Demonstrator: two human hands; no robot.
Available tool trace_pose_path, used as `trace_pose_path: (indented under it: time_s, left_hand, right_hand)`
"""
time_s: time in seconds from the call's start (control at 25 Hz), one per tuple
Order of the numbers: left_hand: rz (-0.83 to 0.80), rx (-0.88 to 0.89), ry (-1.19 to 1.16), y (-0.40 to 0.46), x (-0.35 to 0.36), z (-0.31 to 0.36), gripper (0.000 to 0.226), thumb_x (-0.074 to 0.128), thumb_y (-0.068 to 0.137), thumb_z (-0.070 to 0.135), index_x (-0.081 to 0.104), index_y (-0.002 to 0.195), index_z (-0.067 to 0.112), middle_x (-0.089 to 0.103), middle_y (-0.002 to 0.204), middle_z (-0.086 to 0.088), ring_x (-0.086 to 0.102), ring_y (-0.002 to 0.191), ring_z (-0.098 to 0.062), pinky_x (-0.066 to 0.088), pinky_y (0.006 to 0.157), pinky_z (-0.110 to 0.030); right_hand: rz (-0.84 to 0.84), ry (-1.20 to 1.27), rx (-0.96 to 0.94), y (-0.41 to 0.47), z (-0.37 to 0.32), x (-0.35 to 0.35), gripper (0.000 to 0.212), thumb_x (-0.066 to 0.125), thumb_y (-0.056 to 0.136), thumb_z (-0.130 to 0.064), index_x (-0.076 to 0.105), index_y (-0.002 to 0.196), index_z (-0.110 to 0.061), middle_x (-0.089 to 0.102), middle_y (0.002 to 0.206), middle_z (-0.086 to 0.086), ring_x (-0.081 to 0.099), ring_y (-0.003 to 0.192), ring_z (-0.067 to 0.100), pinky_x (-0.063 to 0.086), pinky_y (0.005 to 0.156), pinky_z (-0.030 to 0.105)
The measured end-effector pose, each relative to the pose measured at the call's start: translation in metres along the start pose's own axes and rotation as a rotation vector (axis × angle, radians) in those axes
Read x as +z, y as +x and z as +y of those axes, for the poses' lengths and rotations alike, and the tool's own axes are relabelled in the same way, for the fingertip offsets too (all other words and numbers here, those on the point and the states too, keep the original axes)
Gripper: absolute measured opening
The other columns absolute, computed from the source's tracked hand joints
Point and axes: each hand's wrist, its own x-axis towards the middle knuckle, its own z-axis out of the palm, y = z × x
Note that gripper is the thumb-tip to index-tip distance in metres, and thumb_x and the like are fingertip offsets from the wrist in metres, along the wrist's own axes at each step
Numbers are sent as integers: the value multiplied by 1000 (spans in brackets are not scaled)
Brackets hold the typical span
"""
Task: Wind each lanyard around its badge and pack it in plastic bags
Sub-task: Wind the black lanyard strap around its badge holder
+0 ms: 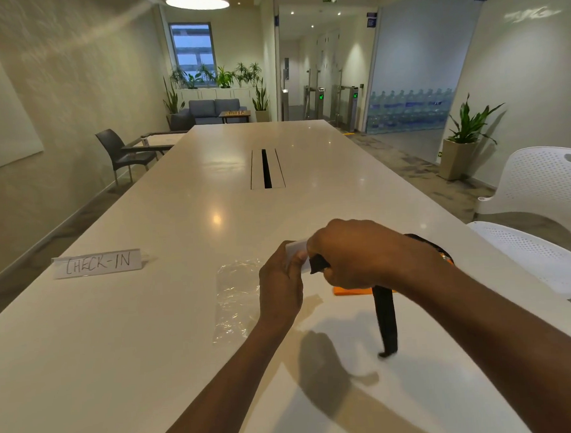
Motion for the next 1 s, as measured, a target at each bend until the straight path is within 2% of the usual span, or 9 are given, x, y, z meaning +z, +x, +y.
trace_pose_path:
  time_s: [0.08,0.16,0.32,0.48,0.6,0.68,0.76,0.8,1.0]
  left_hand:
    - [-3,19,13,-2,0,2,18,50,101,29,65,100,19,61,72,9,59,69,-11,45,67,-21]
    - [-16,20,17,-1,0,4,22,51,101,28,65,104,12,61,74,1,57,67,-17,46,67,-26]
    - [-70,47,9,0,-4,10,24,52,100,28,66,111,11,69,92,-6,64,83,-24,54,82,-39]
    - [-101,9,33,1,-5,12,18,55,100,27,64,112,17,70,102,-3,64,93,-23,55,89,-41]
    - [-158,-15,63,3,-6,12,15,55,100,28,62,110,21,65,94,3,59,84,-19,54,83,-36]
    - [-214,-14,69,5,-7,13,15,55,100,28,63,109,20,61,85,7,55,77,-14,51,77,-30]
    - [-269,-10,48,5,-8,13,18,54,100,26,64,109,16,58,76,12,54,71,-10,48,73,-27]
    - [-296,-2,38,5,-9,13,19,53,100,26,65,109,14,58,74,11,54,68,-10,48,71,-26]
    - [-403,11,-59,3,-17,8,19,52,102,27,66,106,16,64,71,-8,57,58,-14,44,58,-20]
  right_hand:
    - [47,-60,-34,4,1,-8,23,67,85,-15,64,107,-18,63,97,5,62,79,22,55,71,34]
    - [115,-103,-52,12,6,-16,20,71,81,-15,63,99,-17,59,86,3,59,70,20,49,60,29]
    - [254,-126,-90,28,17,-24,14,74,82,-21,64,91,-19,56,79,-1,58,68,17,44,57,24]
    - [330,-106,-125,41,23,-30,10,73,84,-27,69,89,-19,60,81,-3,61,72,18,36,56,22]
    - [389,-140,-164,49,31,-36,5,70,86,-22,69,90,-18,56,83,-5,56,72,14,27,53,20]
    - [456,-158,-191,53,36,-42,5,68,88,-19,67,92,-18,53,83,-7,55,73,13,34,57,22]
    - [513,-170,-199,58,41,-48,8,67,88,-16,66,95,-18,59,87,-4,59,75,15,47,62,30]
    - [532,-168,-195,61,45,-50,10,66,88,-13,65,97,-19,61,89,-3,59,75,16,48,63,32]
    - [576,-130,-166,77,68,-54,11,58,94,-15,63,99,-23,60,90,-4,58,76,17,55,64,39]
